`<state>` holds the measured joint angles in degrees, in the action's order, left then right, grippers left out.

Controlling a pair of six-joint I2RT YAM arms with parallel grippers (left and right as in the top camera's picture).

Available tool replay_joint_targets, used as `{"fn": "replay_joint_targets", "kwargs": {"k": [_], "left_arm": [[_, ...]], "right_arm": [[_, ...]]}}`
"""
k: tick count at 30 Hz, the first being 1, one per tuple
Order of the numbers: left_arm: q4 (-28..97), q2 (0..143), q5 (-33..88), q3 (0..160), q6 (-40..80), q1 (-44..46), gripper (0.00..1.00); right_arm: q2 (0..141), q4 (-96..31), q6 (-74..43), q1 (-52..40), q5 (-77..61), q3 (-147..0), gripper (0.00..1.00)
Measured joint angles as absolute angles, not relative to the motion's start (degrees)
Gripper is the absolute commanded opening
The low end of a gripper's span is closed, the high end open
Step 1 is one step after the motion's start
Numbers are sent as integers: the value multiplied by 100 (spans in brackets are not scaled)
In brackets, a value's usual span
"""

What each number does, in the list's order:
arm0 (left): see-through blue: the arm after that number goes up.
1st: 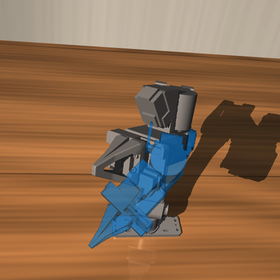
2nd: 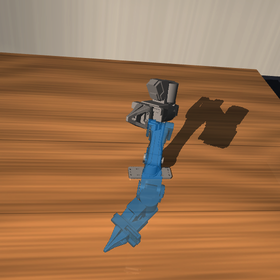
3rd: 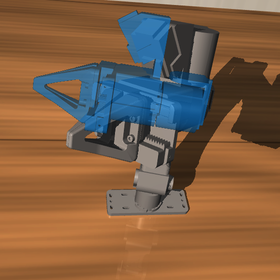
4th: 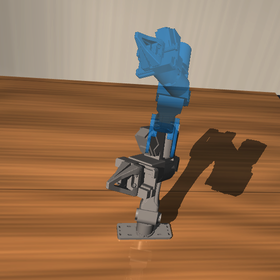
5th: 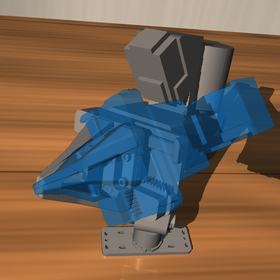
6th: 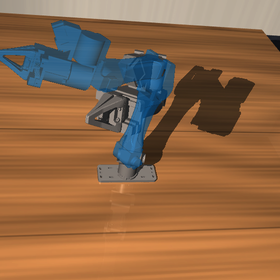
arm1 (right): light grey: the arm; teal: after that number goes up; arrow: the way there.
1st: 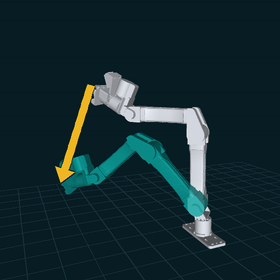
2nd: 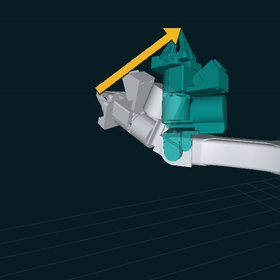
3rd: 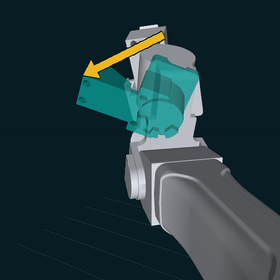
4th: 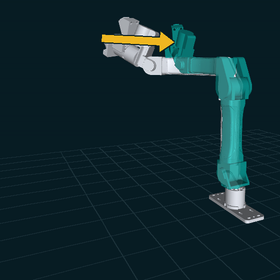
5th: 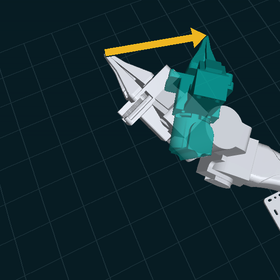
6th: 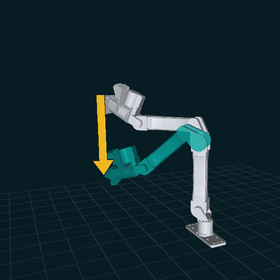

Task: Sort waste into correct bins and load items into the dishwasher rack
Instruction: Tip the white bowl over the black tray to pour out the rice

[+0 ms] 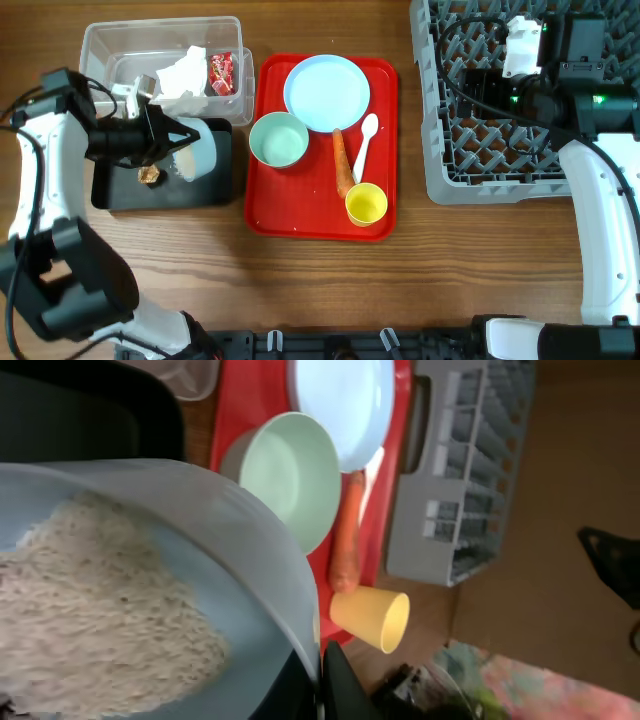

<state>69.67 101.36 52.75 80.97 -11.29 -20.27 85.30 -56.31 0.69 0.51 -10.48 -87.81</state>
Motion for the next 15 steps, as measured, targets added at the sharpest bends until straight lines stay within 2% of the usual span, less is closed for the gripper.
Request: {"fn": "replay_joint_targets", "kwargs": {"k": [15], "left_arm": [[7358, 10586, 6313, 8097, -1905, -2342, 4]], "right_arm": [[8530, -5682, 69, 51, -1048, -8781, 96]]}}
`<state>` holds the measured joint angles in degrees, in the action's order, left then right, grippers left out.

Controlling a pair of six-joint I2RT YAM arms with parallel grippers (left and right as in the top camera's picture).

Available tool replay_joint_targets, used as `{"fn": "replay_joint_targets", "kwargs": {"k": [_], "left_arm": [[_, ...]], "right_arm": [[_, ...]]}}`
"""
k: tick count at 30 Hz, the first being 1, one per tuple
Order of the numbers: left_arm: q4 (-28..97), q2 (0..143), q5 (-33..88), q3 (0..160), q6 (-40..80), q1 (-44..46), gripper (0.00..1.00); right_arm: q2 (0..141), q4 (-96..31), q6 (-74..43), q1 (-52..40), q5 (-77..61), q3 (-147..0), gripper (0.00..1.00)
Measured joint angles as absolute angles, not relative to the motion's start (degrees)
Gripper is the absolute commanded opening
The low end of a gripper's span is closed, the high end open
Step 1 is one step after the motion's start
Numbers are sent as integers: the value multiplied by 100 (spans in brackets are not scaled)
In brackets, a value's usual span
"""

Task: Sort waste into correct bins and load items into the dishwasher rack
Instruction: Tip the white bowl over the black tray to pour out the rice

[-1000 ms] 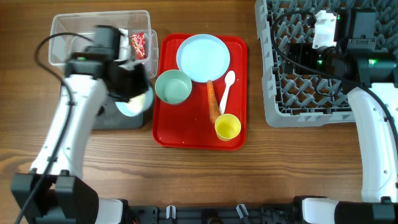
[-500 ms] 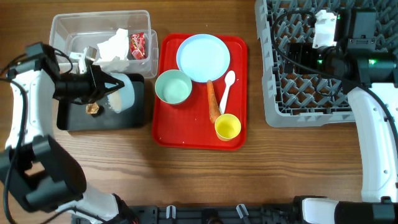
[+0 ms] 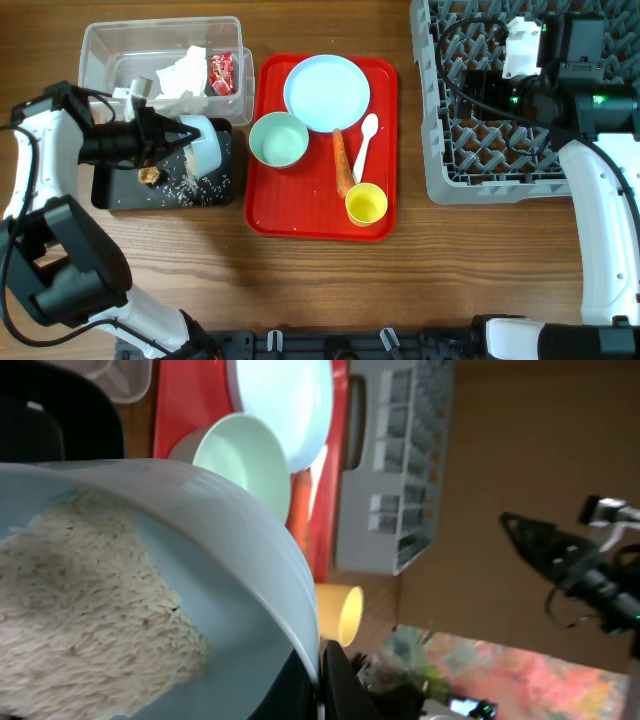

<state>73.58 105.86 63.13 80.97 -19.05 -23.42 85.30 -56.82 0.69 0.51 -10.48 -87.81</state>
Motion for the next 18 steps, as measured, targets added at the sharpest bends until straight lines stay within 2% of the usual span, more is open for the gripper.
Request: {"fn": "replay_joint_targets", "kwargs": {"k": [18], "left_arm": [[7474, 10586, 8230, 8097, -1911, -2917, 4]], "right_arm": [[8530, -5682, 69, 51, -1048, -8781, 96]]}}
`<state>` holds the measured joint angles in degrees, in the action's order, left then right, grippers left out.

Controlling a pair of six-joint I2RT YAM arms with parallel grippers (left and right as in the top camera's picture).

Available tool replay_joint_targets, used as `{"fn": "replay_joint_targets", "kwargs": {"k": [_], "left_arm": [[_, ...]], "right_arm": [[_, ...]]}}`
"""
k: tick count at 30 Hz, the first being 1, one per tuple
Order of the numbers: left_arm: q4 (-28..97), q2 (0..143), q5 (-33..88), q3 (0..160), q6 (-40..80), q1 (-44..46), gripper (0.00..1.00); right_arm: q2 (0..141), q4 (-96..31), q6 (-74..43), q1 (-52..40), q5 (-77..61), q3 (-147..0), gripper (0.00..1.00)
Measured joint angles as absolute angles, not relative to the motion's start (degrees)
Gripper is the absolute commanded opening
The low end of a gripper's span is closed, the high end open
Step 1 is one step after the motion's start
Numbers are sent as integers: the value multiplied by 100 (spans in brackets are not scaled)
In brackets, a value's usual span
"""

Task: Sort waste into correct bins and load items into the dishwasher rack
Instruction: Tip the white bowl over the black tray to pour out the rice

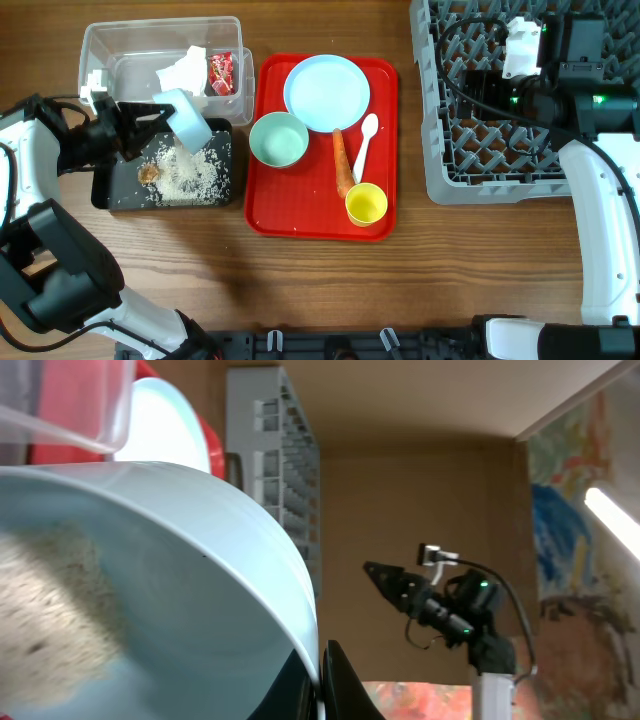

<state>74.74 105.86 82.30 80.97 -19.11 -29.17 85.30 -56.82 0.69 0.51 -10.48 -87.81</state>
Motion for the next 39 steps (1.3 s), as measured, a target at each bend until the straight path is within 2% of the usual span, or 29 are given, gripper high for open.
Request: {"fn": "replay_joint_targets", "kwargs": {"k": [10, 39], "left_arm": [[7441, 10586, 8788, 8097, -1686, -2917, 4], [7688, 10586, 8836, 8097, -1256, -2917, 4]], "right_arm": [[8530, -5677, 69, 51, -1048, -8781, 96], [8530, -5680, 69, 51, -1048, -8781, 96]]}}
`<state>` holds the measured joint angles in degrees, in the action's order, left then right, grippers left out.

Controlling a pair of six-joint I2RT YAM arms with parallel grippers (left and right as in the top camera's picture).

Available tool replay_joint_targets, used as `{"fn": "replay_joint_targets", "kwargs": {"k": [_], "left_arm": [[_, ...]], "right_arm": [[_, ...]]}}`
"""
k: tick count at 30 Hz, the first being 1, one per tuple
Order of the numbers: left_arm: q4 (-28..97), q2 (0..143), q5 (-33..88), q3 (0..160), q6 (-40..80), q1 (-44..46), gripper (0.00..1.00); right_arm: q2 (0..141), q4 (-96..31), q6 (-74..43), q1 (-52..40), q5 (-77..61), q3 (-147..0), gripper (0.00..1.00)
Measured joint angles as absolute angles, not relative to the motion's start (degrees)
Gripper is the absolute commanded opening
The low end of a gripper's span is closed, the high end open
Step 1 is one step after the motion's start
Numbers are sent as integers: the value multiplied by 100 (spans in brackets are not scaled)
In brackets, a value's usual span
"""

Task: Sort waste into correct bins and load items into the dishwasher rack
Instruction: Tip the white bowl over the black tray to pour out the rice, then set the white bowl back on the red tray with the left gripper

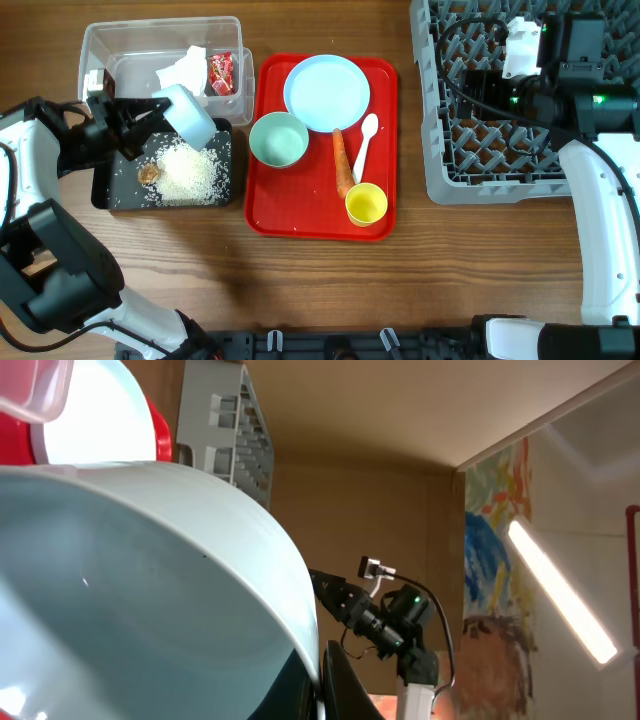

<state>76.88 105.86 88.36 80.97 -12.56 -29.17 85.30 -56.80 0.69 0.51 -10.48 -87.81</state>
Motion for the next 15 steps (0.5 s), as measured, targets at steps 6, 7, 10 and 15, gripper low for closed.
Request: {"fn": "replay_joint_targets", "kwargs": {"k": [6, 7, 10, 15], "left_arm": [[7384, 10545, 8648, 8097, -1457, -2665, 4], [7312, 10501, 8506, 8097, -1476, -2561, 4], [7070, 10285, 7931, 8106, -1500, -2137, 4], [6517, 9769, 6410, 8158, -1223, -921, 4]], "right_arm": [[8530, -5680, 69, 51, -1048, -8781, 96], [8530, -5680, 69, 51, -1048, -8781, 96], [8530, -5680, 69, 51, -1048, -8781, 96], [8530, -5680, 69, 51, -1048, -8781, 96]]}}
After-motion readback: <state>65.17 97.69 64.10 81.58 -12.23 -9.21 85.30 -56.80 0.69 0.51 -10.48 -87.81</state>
